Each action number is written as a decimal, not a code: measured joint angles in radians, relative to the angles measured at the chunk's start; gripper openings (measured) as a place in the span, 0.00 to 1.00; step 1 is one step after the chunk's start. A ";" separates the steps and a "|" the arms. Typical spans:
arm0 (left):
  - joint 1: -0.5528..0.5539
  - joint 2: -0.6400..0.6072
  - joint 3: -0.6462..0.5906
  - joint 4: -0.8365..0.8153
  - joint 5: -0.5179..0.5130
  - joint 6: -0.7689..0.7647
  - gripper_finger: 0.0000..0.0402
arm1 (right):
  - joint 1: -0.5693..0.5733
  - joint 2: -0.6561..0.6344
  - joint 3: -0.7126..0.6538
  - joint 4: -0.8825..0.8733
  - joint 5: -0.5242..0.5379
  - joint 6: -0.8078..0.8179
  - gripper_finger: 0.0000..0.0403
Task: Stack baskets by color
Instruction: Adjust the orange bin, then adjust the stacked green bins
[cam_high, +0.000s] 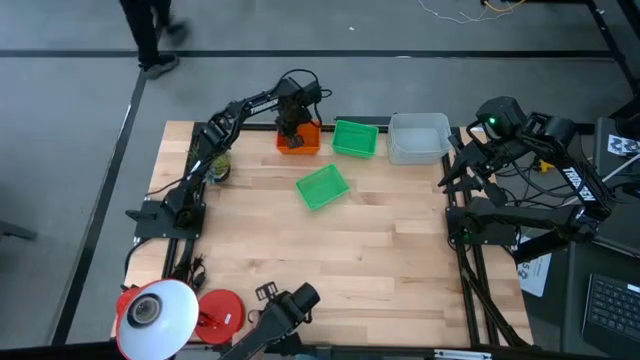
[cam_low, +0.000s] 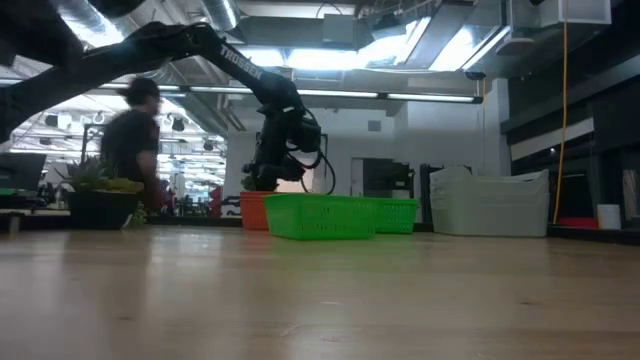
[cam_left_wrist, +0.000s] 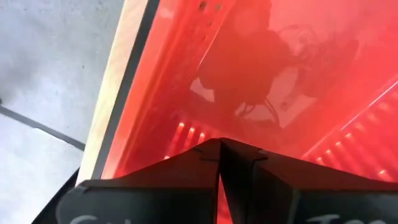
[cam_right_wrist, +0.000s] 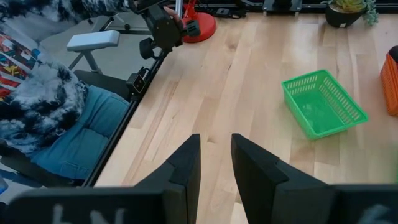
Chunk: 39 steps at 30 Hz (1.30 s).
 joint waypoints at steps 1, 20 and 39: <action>-0.002 0.000 0.004 0.001 0.001 -0.002 0.00 | 0.000 0.000 0.000 0.000 0.000 0.000 0.22; -0.322 -0.022 0.164 0.426 0.342 0.172 0.00 | 0.000 0.000 0.000 0.000 0.001 0.000 0.22; -0.276 -0.007 -0.013 0.731 0.445 0.047 0.00 | 0.000 -0.004 0.000 -0.001 0.024 0.000 0.22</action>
